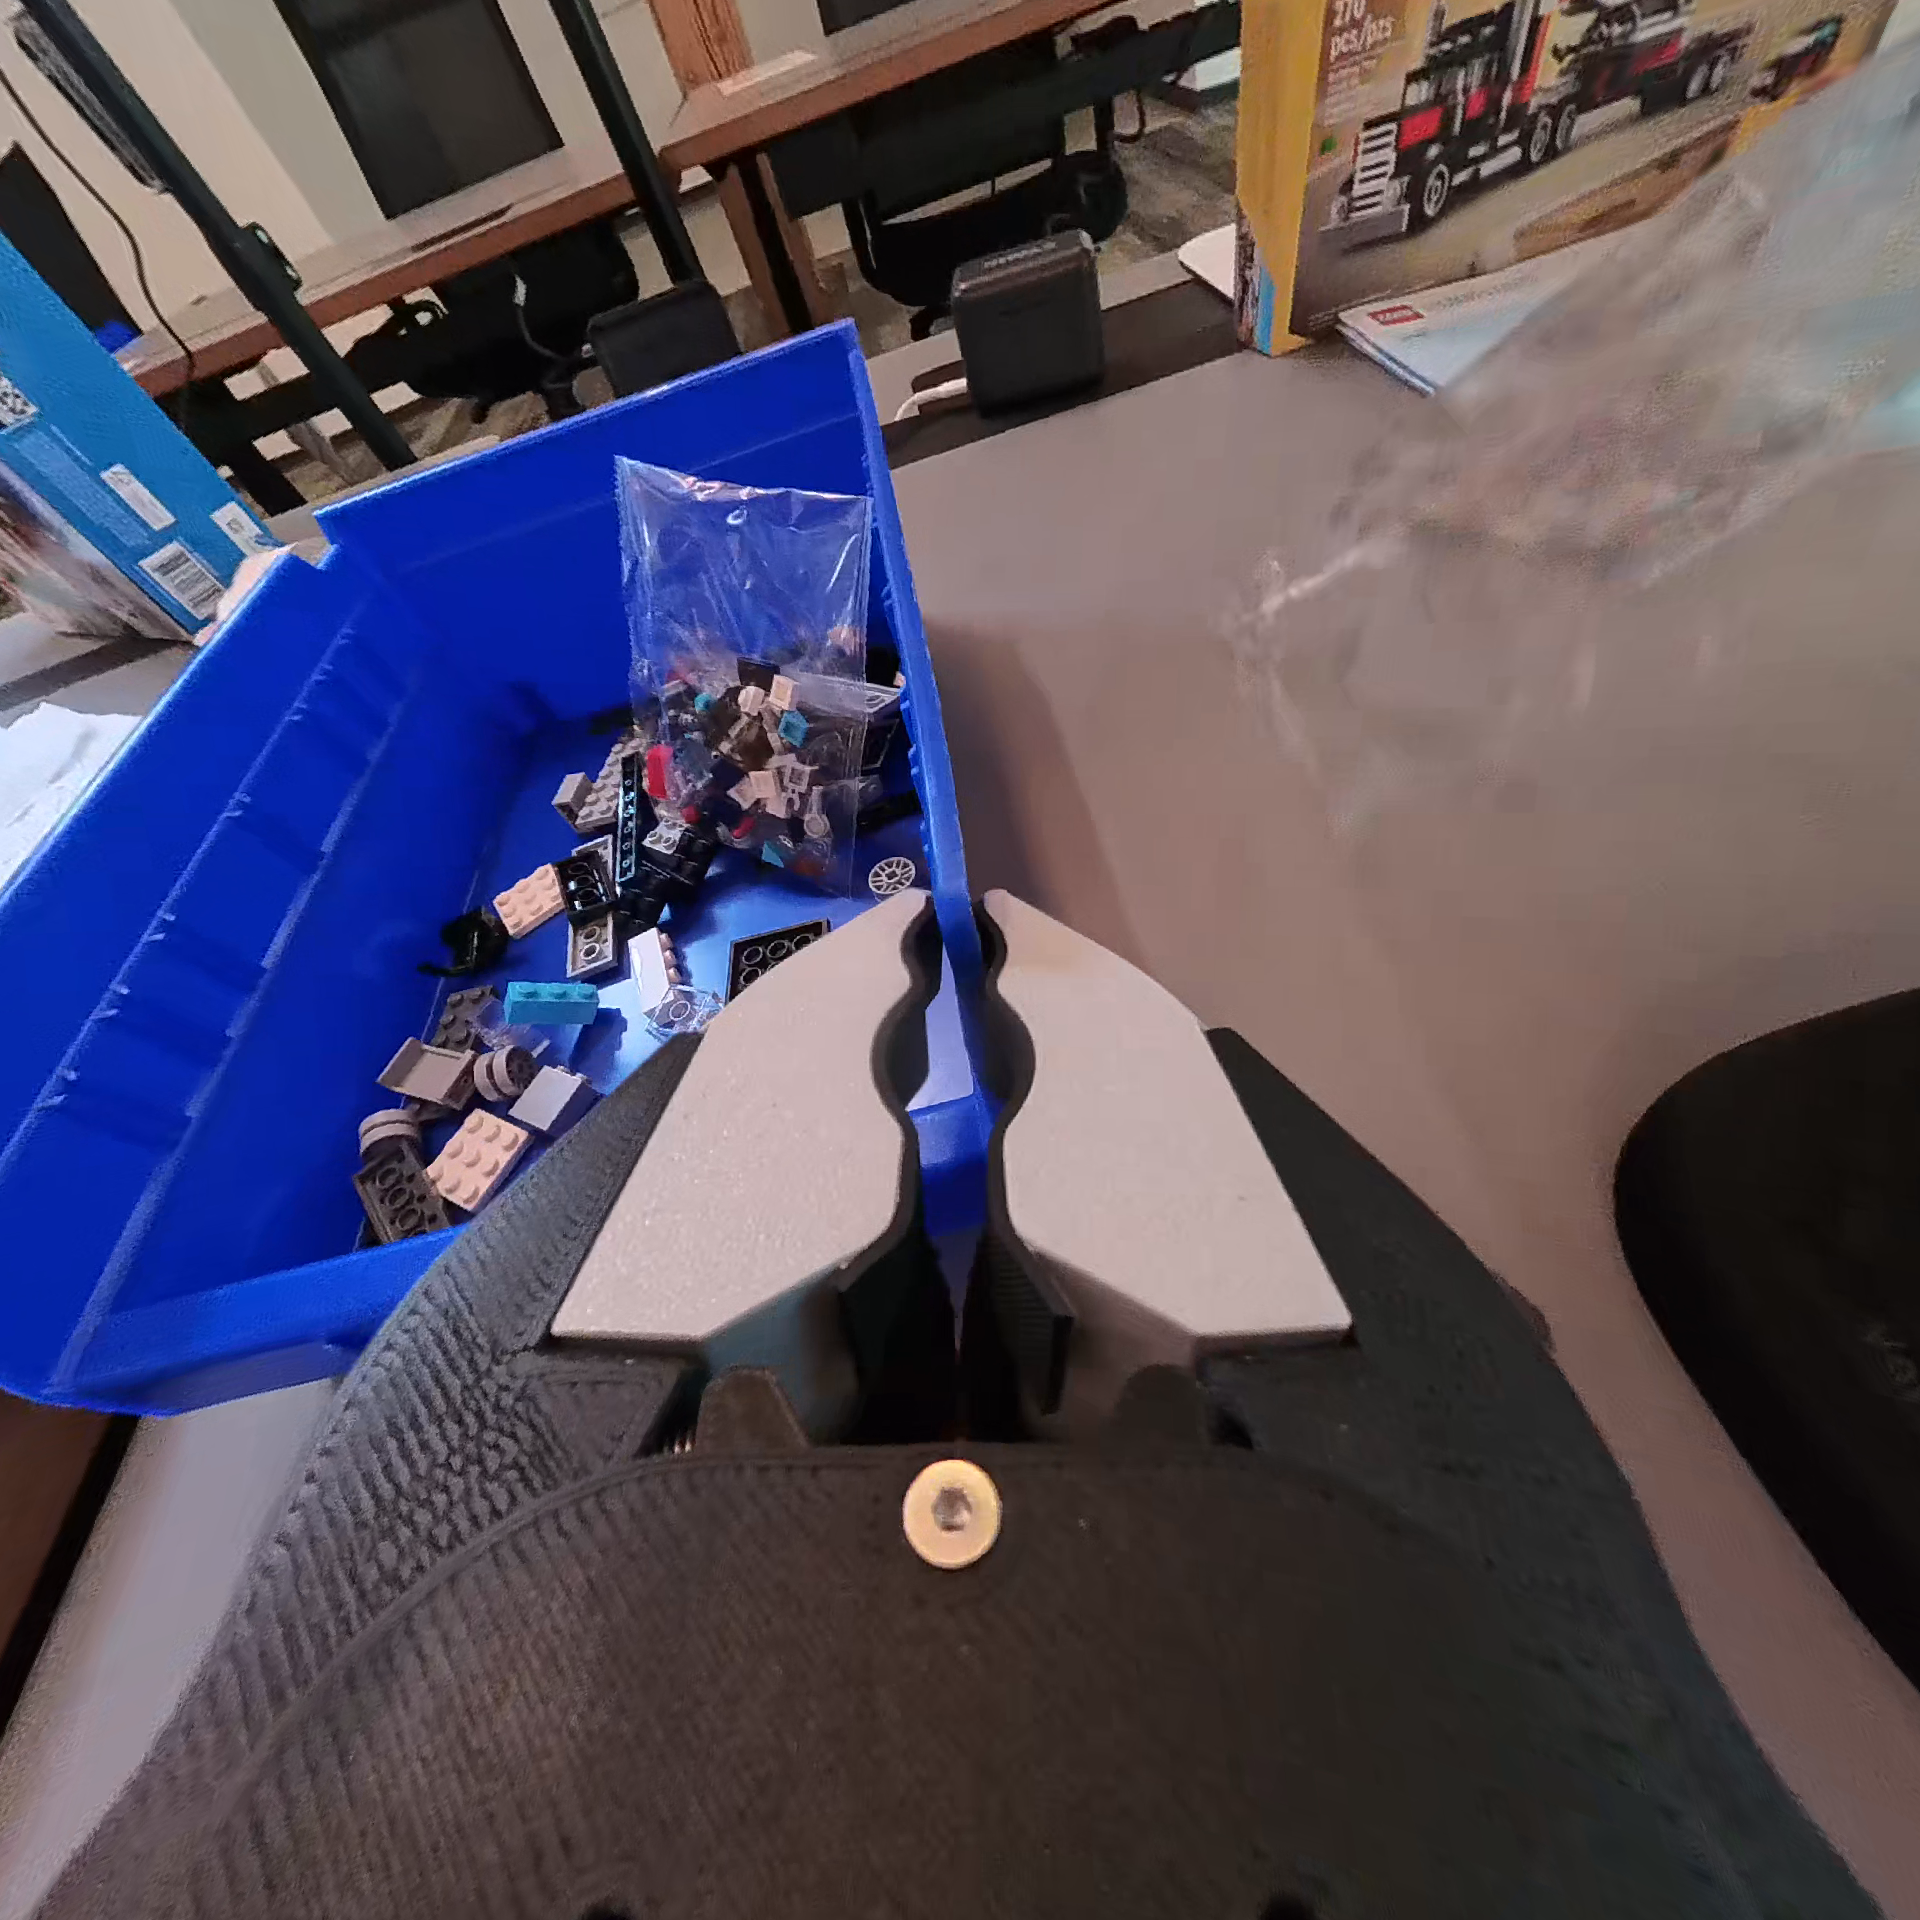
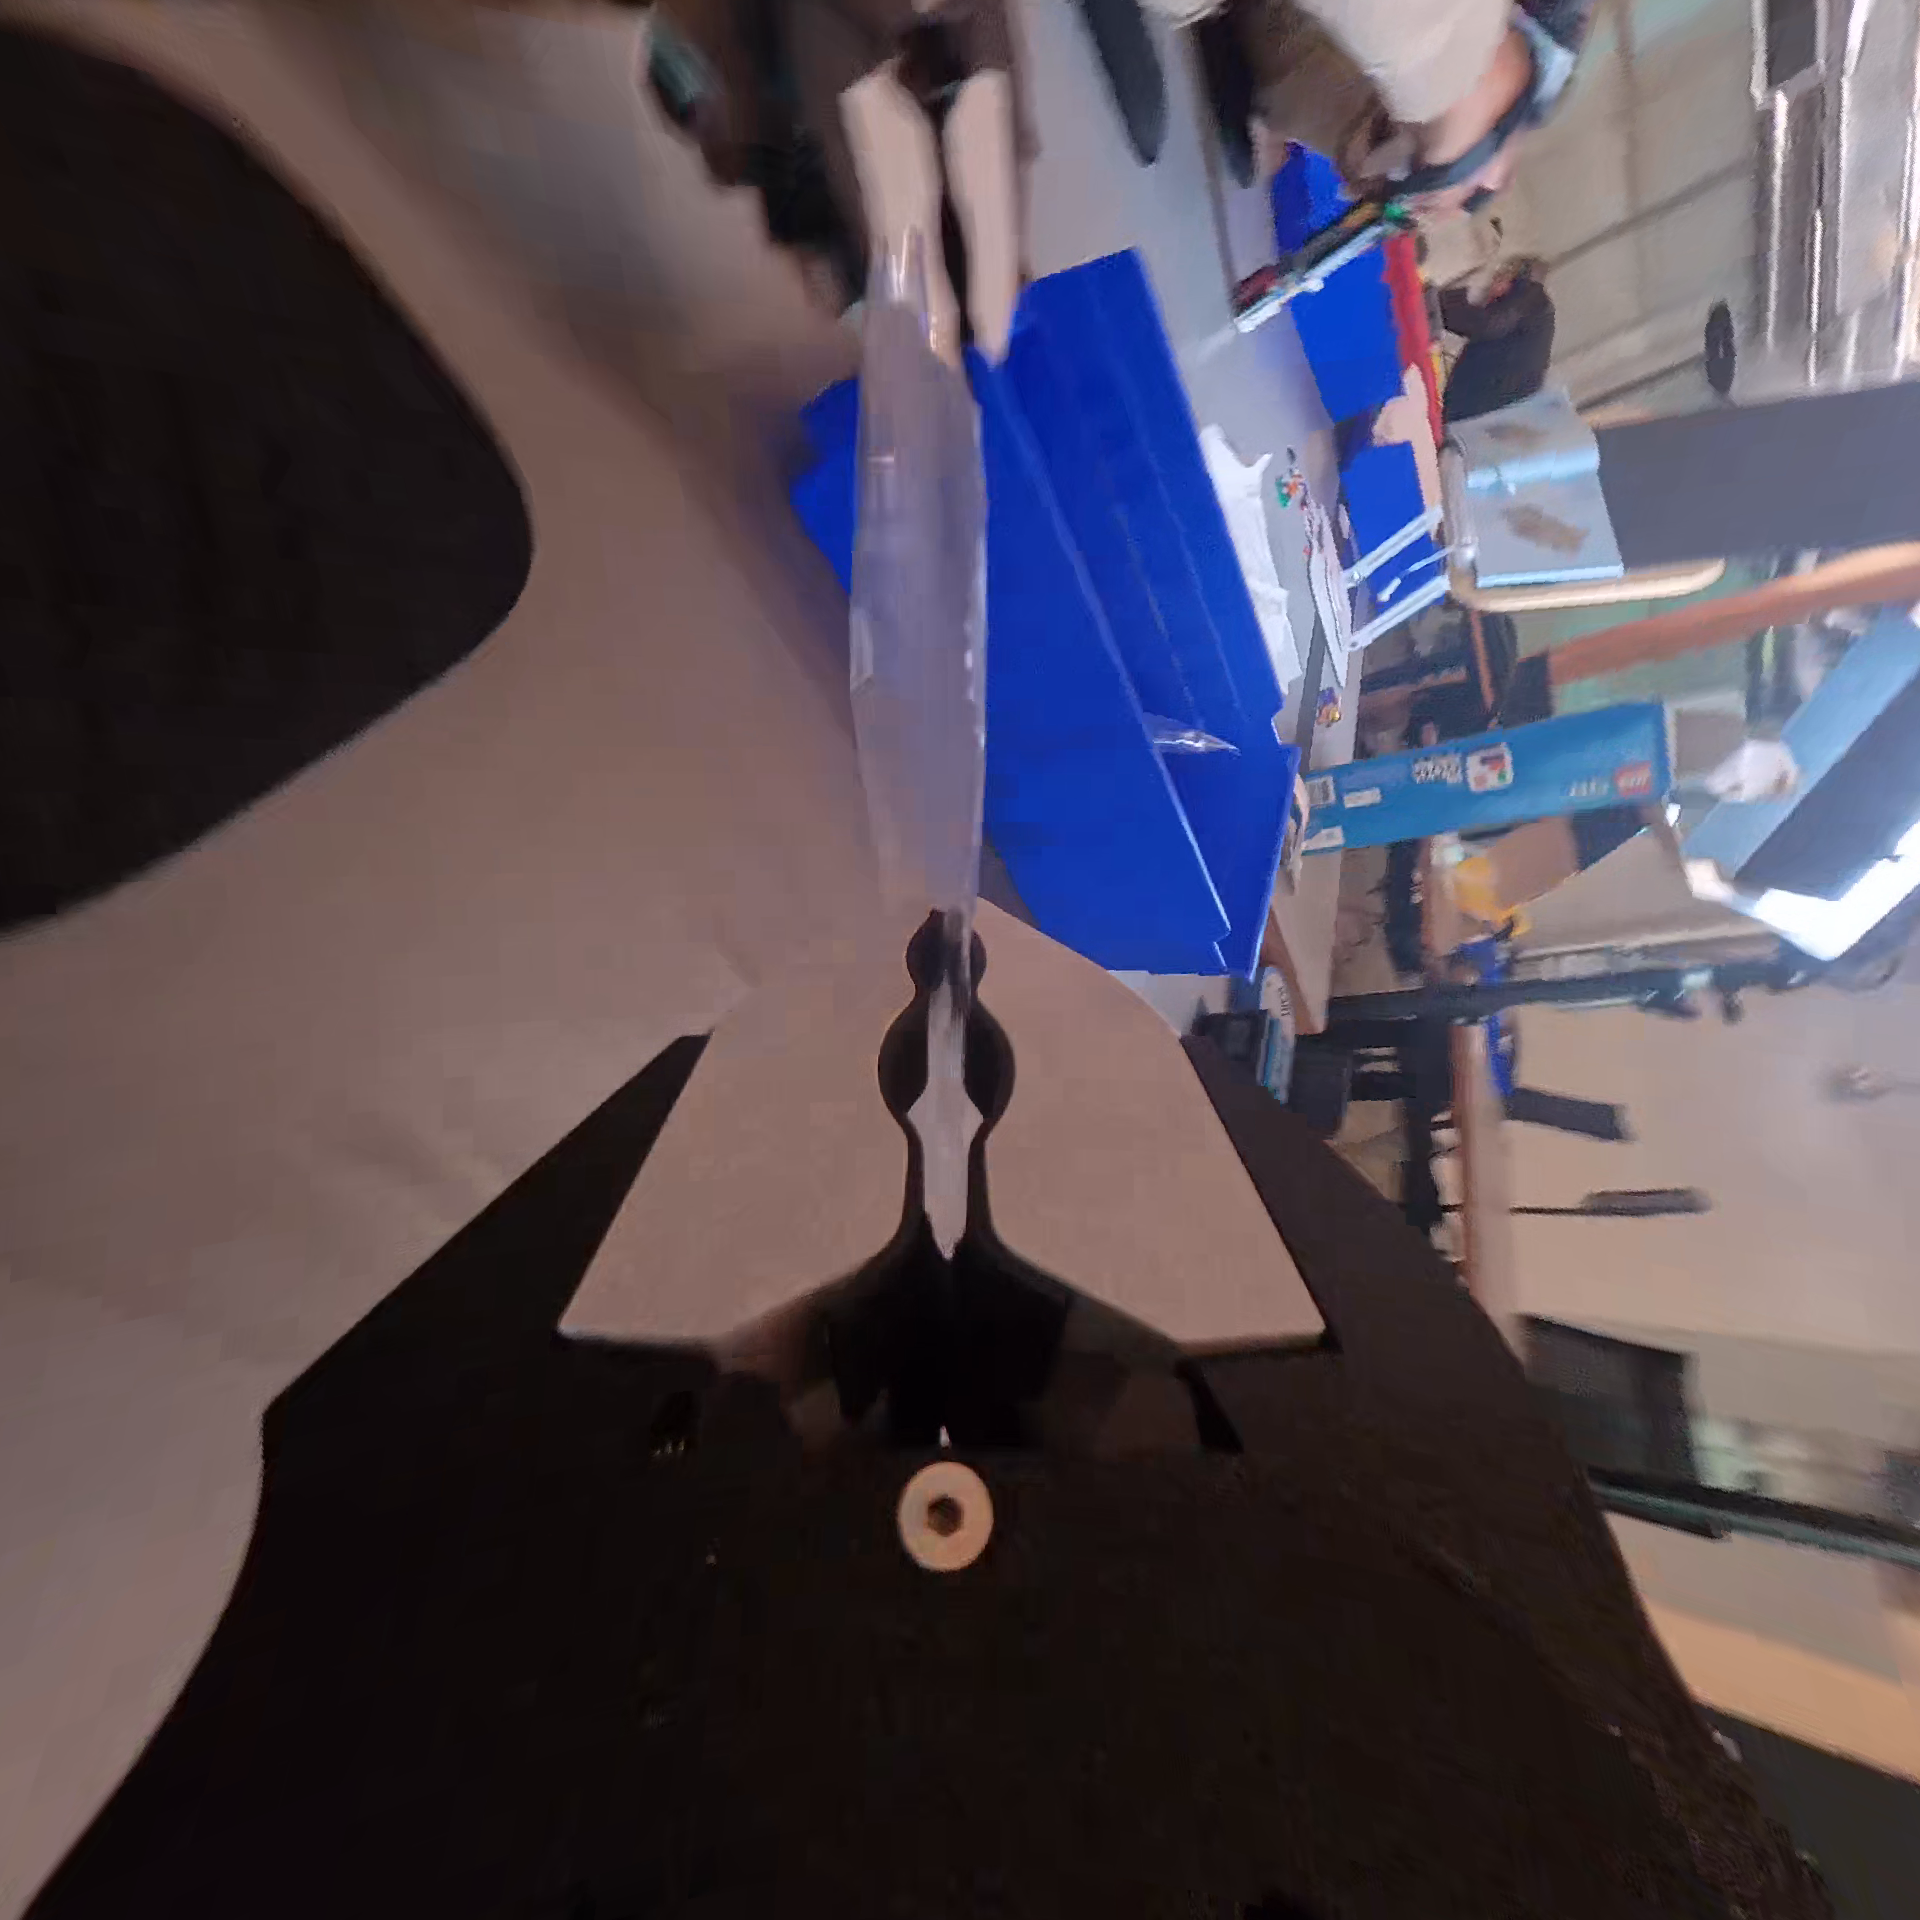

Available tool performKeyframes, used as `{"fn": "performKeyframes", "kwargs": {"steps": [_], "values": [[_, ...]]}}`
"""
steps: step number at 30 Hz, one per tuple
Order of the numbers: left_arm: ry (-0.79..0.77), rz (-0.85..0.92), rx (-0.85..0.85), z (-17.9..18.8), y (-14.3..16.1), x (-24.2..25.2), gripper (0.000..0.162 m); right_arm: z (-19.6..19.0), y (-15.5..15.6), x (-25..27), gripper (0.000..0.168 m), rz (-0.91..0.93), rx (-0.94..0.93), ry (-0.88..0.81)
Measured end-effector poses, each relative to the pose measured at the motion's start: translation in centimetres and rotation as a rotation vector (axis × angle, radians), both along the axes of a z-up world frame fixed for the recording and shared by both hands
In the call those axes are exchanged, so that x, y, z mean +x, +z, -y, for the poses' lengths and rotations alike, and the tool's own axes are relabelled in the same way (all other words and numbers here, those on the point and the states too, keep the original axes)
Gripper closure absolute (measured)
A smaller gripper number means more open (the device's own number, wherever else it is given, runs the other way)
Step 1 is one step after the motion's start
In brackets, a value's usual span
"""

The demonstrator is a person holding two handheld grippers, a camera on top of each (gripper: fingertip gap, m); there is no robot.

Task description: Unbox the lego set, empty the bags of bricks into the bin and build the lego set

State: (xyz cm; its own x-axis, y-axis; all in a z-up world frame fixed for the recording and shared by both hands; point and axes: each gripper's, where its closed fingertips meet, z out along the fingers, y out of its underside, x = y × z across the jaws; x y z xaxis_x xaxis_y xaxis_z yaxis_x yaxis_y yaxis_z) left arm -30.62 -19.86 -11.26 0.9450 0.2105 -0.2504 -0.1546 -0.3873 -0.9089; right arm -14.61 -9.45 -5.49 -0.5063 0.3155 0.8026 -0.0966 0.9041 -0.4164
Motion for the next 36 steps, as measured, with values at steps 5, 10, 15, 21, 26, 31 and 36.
{"fn": "performKeyframes", "kwargs": {"steps": [5,10,15,21,26,31,36], "values": [[0.044,0.041,0.004,0.5,0.5,-0.5,0.159,-0.1,-4.6,-0.7,0.168,0.006,0.246,0.015],[0.058,0.082,0.041,0.9,1.4,-0.8,0.159,0.1,-7.1,-1.7,0.168,0.022,0.328,0.058],[0.047,0.137,0.103,0.9,3.3,-0.8,0.159,0.8,-8.4,-2.9,0.168,0.016,0.334,0.115],[0.045,0.166,0.146,1.0,4.7,-1.1,0.159,2.0,-9.8,-6.3,0.165,0.012,0.326,0.171],[0.042,0.174,0.167,1.1,5.7,-1.2,0.159,2.5,-11.3,-9.0,0.136,0.073,0.328,0.182],[0.038,0.182,0.179,1.1,5.9,-1.2,0.159,2.9,-9.5,-5.8,0.116,0.274,-0.017,0.126],[0.037,0.189,0.196,1.2,6.1,-1.2,0.159,0.3,-7.3,-4.5,0.088,0.411,-0.531,-0.237]]}}
